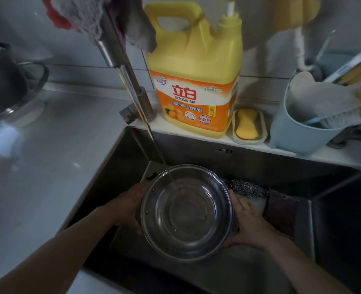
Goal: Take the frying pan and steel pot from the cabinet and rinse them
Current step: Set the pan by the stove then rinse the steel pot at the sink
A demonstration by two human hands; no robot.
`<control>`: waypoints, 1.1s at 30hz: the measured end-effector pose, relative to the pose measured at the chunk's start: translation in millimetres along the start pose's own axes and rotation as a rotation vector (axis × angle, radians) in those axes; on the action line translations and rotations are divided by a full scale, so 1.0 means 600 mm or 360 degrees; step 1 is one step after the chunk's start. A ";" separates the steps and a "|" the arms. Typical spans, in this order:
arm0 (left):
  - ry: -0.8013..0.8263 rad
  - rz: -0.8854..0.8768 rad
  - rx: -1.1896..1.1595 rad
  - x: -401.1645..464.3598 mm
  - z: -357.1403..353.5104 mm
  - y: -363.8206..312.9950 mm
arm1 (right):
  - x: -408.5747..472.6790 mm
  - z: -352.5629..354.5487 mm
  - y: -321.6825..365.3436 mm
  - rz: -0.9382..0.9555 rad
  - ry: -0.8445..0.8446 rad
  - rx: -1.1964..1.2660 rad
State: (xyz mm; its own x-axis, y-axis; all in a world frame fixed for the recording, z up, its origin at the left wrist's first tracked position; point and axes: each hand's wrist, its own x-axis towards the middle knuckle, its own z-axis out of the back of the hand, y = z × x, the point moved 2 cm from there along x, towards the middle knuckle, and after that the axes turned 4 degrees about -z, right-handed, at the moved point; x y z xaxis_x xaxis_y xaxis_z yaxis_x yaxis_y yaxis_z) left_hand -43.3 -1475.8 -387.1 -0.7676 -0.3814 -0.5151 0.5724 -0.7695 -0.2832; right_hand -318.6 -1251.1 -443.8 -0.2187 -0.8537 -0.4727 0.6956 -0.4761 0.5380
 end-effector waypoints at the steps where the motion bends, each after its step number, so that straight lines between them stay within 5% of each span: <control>1: -0.0004 -0.0024 0.0007 0.005 0.000 0.000 | 0.001 0.000 0.000 -0.0006 0.0006 -0.0010; 33: 0.0296 -0.0084 0.0149 -0.003 0.035 -0.002 | 0.001 0.003 -0.019 0.0240 0.0036 0.0367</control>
State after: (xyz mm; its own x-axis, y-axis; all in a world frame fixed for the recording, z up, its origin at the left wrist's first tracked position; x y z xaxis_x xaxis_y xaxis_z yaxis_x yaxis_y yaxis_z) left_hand -48.8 -1485.1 -369.0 -0.7246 -0.2449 -0.6442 0.4969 -0.8334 -0.2420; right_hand -327.8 -1246.6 -449.2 -0.1072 -0.9147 -0.3896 0.5441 -0.3819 0.7470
